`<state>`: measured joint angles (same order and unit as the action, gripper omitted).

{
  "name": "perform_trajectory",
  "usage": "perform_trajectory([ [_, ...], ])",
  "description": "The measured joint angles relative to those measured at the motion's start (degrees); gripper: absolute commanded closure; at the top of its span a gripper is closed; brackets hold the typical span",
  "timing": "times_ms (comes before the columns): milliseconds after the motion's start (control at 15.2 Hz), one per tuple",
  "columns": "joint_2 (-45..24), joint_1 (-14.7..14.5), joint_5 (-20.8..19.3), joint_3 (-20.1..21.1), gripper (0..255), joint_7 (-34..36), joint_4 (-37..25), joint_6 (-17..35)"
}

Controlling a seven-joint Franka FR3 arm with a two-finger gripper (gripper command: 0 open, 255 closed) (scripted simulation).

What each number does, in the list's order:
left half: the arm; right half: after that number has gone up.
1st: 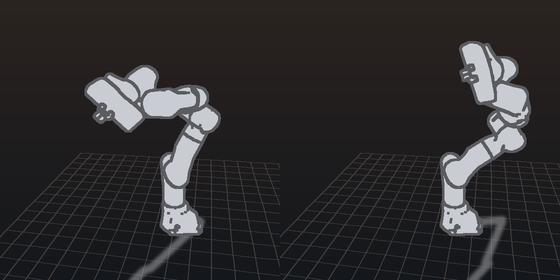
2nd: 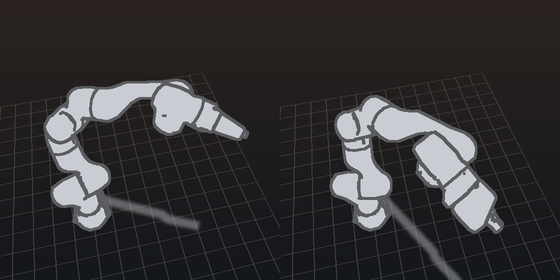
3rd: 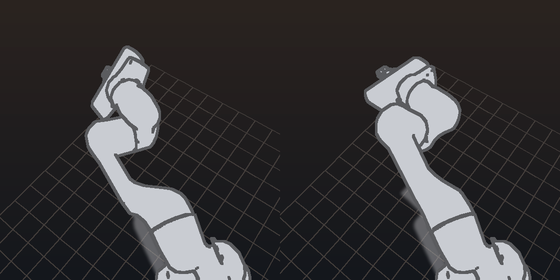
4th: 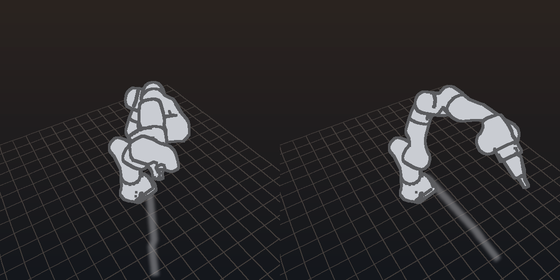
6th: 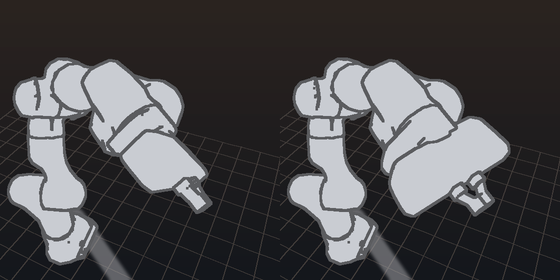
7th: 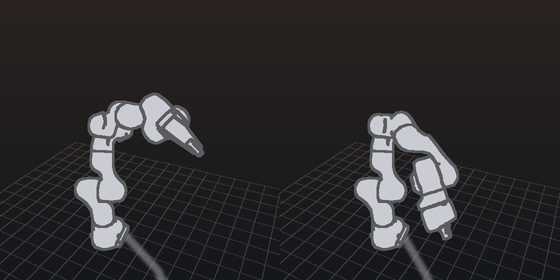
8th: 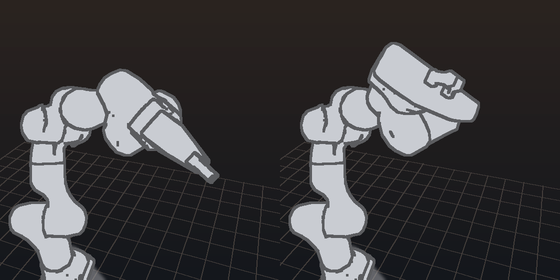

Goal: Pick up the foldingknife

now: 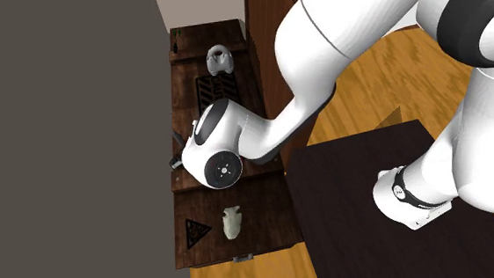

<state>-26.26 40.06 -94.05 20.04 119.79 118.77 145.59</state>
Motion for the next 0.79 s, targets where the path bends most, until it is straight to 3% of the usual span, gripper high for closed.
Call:
perform_trajectory([
  [528,0.0,0.0,-0.1,0.0,255,0.1,0.0,0.0],
  [792,1.9,0.5,2.4,0.5,255,-2.4,0.5,0.3],
])
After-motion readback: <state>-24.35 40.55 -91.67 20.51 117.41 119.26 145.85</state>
